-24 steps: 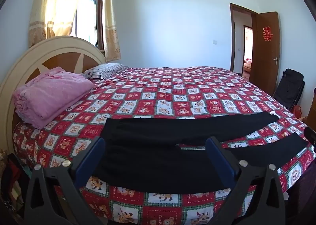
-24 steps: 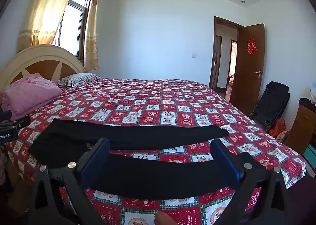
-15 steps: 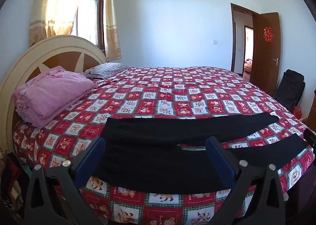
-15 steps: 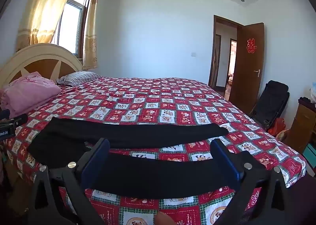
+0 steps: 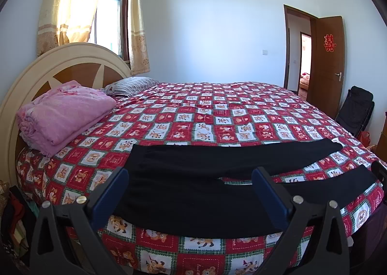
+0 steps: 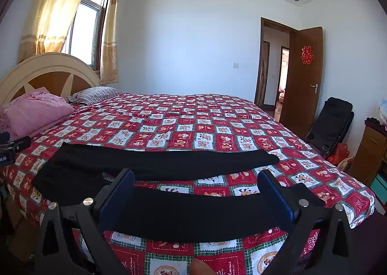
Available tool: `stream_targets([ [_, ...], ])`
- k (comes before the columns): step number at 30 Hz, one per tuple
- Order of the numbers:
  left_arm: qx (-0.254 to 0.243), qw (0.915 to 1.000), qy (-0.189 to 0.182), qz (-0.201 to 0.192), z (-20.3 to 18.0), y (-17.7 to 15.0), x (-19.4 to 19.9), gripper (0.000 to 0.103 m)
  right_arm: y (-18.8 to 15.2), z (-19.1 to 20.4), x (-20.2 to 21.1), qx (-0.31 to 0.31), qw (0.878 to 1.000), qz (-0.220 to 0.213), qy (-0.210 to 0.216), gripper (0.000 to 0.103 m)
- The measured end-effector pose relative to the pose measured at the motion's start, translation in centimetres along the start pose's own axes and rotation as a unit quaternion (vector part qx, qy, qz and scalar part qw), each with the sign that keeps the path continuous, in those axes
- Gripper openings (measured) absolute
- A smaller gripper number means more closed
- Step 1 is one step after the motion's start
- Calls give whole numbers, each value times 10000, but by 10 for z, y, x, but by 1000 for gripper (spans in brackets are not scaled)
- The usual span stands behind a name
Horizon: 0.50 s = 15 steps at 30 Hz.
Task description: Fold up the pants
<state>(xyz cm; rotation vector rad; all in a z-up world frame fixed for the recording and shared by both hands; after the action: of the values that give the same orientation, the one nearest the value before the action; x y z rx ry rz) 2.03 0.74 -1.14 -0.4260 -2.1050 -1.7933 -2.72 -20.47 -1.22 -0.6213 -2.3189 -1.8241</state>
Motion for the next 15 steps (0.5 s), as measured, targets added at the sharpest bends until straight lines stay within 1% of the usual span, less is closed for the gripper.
stream_targets([
  [15,7,10000,-7,7,0,1,0,103,-5,-3,-1,-7,10000,-2,-27,102],
])
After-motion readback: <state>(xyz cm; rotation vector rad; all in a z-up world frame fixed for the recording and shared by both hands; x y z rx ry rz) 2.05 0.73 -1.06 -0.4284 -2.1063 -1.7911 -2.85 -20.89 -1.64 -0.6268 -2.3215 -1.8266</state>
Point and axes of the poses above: each gripper's, at about its wrist camera, not at the fingertips, and x roughly against the way its jaws point, z to its left, y to its top, the point moved 2 cm from there along -x, roughly the way its jaws point, and after that the axes turned 10 degrees about x, right-handed, at the moved point
